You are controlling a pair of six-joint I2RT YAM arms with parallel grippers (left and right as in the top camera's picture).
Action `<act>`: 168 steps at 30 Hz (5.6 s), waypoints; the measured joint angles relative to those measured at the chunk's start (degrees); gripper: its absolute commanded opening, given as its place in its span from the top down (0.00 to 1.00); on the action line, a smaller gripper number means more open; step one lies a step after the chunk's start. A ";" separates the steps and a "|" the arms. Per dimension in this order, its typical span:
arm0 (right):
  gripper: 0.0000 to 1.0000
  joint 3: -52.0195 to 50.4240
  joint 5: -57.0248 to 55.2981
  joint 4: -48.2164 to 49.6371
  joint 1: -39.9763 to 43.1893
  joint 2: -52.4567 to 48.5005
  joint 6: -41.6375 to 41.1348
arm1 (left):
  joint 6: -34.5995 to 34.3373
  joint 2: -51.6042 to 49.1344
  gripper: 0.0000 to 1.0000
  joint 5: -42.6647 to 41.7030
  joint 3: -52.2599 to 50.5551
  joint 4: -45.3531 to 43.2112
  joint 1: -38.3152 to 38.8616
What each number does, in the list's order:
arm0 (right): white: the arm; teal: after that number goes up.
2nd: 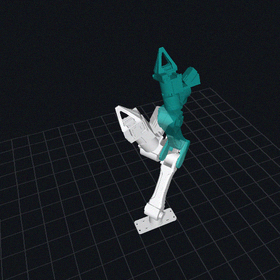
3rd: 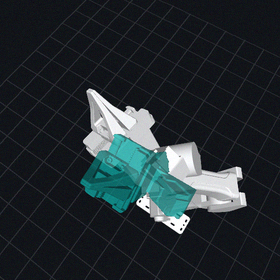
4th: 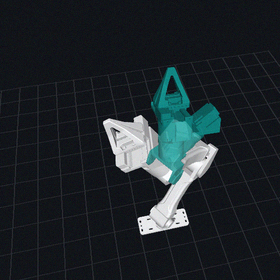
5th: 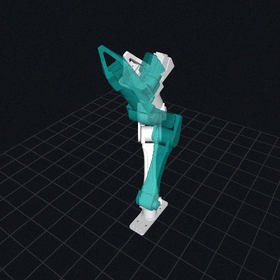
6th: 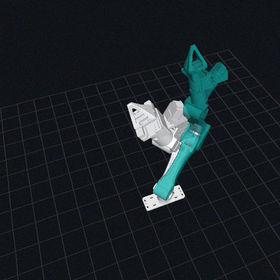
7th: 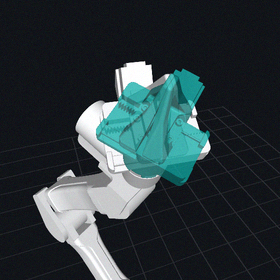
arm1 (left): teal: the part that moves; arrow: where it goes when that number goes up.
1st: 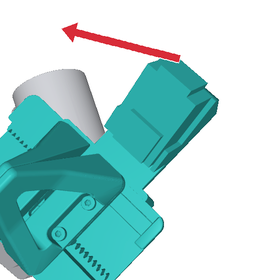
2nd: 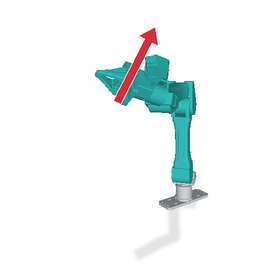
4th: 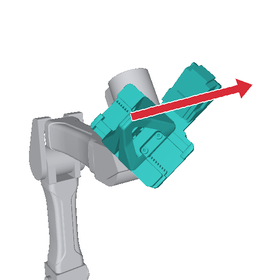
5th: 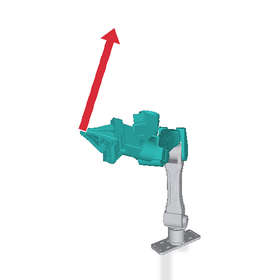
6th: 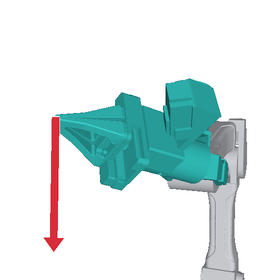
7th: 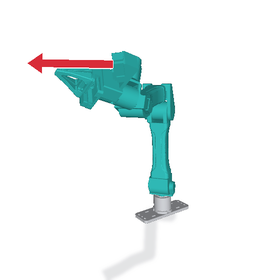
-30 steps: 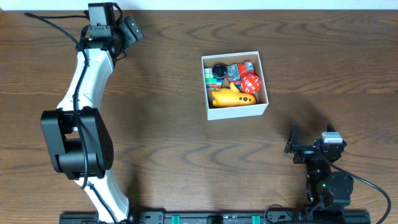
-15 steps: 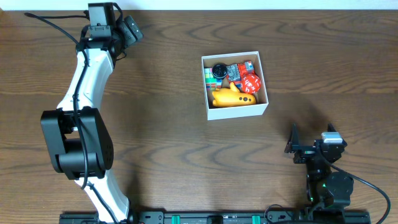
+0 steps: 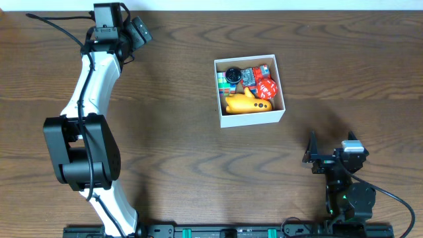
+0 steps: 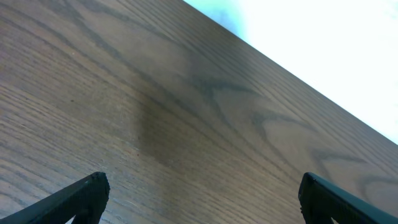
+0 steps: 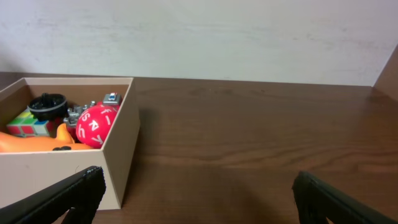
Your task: Pack container
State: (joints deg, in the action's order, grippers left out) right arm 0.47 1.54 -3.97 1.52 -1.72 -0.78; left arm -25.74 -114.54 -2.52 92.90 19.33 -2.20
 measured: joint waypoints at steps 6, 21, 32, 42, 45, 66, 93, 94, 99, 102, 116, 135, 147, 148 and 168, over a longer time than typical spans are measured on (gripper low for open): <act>0.01 0.00 0.00 0.02 0.00 0.00 0.02 | 0.00 0.00 0.02 -0.02 0.00 0.00 0.00; 0.01 0.00 0.00 0.02 0.00 0.00 0.02 | 0.00 0.00 0.02 -0.02 0.00 0.00 0.00; 0.01 0.00 0.00 0.02 0.00 0.00 0.02 | 0.00 0.00 0.02 -0.02 0.00 0.00 0.00; 0.01 0.00 0.00 0.02 0.00 0.00 0.00 | 0.00 0.00 0.02 -0.02 0.00 0.00 0.00; 0.01 0.00 0.00 0.00 0.00 0.00 0.00 | 0.00 0.00 0.02 -0.02 0.00 0.00 0.00; 0.01 0.00 0.00 0.02 0.00 0.02 0.02 | 6.54 37.94 0.02 2.91 -0.52 17.42 0.15; 0.01 -0.02 0.00 0.02 0.00 0.09 0.02 | 7.76 97.07 0.02 7.45 -65.07 -11.65 0.15; 0.01 -0.02 0.00 0.04 0.00 0.09 0.02 | 7.78 98.23 0.02 7.48 -67.73 -13.46 0.15; 0.01 -0.02 0.00 0.04 0.00 0.09 0.02 | 7.78 103.34 0.02 7.45 -78.95 -22.95 0.15; 0.01 -0.02 -0.02 0.04 0.00 0.09 0.02 | 7.78 105.57 0.02 7.48 -82.42 -24.65 0.15; 0.01 -0.02 -0.02 0.04 0.00 0.09 0.02 | 7.78 112.37 0.02 7.48 -88.19 -25.40 0.15; 0.01 -0.02 0.00 0.04 0.00 0.09 0.02 | 7.78 113.92 0.02 7.48 -92.48 -23.61 0.15; 0.01 -0.02 0.00 0.04 0.00 0.09 0.02 | 7.78 113.92 0.02 5.25 -92.45 -19.87 0.15; 0.01 -0.02 -0.02 0.04 0.00 0.09 0.02 | 7.78 113.92 0.02 5.20 -92.43 -19.78 0.15; 0.01 -0.02 0.00 0.04 0.00 0.09 0.02 | 9.84 113.92 0.02 4.11 -91.67 -17.81 0.15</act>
State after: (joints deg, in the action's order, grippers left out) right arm 0.45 1.54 -3.92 1.52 -1.63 -0.75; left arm -15.90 -0.62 1.58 1.23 1.52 -2.04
